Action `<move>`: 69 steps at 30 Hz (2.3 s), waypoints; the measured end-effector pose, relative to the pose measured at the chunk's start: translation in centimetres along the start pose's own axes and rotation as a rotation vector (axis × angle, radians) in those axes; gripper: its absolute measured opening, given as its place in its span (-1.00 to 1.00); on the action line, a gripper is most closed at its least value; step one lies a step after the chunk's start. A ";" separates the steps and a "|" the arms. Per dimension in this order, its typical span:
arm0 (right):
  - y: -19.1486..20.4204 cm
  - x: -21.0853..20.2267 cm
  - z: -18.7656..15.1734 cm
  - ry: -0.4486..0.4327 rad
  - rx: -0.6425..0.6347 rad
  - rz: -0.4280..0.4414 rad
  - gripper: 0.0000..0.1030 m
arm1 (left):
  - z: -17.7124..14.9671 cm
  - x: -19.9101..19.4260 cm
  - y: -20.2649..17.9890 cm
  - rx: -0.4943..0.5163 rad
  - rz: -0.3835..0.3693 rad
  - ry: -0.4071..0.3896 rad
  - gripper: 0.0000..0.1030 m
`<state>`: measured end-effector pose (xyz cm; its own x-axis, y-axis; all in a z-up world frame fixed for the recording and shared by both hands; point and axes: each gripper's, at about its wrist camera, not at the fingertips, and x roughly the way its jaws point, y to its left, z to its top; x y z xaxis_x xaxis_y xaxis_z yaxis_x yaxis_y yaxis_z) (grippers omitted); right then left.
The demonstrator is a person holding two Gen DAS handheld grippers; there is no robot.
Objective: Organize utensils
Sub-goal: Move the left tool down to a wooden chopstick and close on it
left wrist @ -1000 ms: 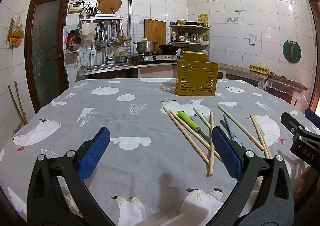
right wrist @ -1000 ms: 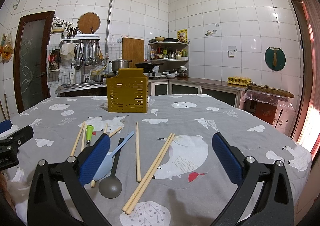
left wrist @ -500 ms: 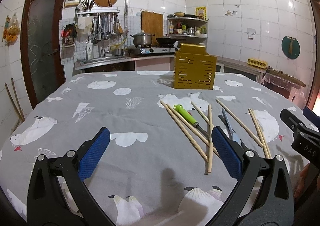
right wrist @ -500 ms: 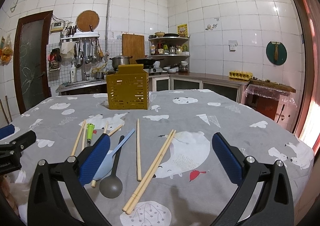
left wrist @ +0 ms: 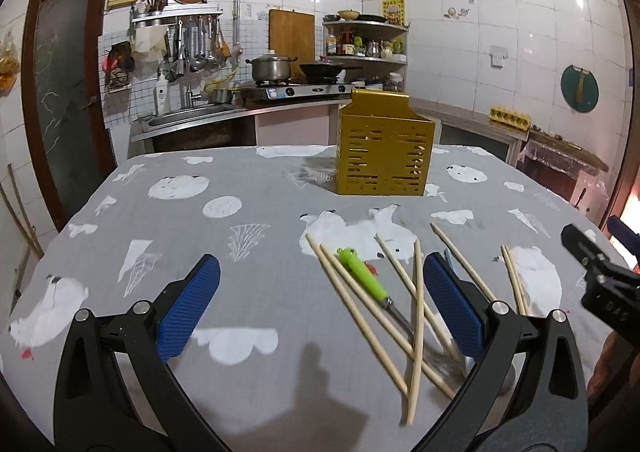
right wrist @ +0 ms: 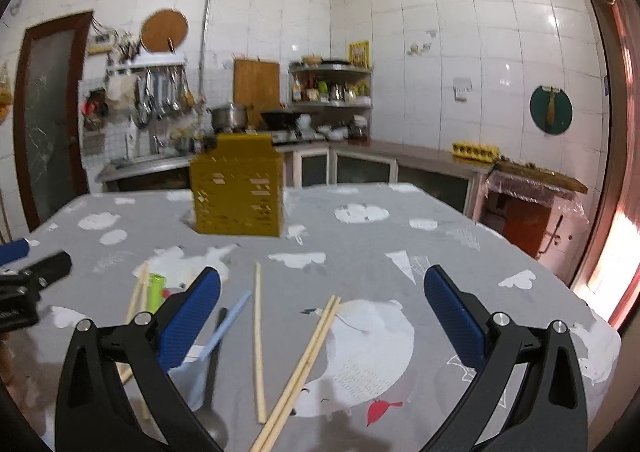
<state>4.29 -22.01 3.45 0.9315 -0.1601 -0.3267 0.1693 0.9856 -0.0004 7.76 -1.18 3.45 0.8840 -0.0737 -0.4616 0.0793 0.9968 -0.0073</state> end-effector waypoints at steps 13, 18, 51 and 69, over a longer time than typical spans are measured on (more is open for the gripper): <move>-1.5 6.8 1.3 0.142 0.003 -0.078 0.93 | 2.9 7.5 1.4 -0.060 0.021 0.177 0.91; -1.6 9.0 1.0 0.201 -0.011 -0.108 0.93 | 3.2 10.4 1.8 -0.053 0.082 0.234 0.90; -2.7 14.6 -2.2 0.511 0.094 -0.067 -0.17 | 0.7 16.6 3.9 -0.120 0.079 0.430 0.49; -2.7 14.6 -2.4 0.522 0.112 -0.068 -0.18 | 0.3 16.4 3.6 -0.117 0.082 0.473 0.33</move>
<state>16.69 -26.92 -3.61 0.6377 -0.1467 -0.7562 0.2836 0.9575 0.0534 22.70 1.14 -3.87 0.5769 -0.0002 -0.8168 -0.0584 0.9974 -0.0414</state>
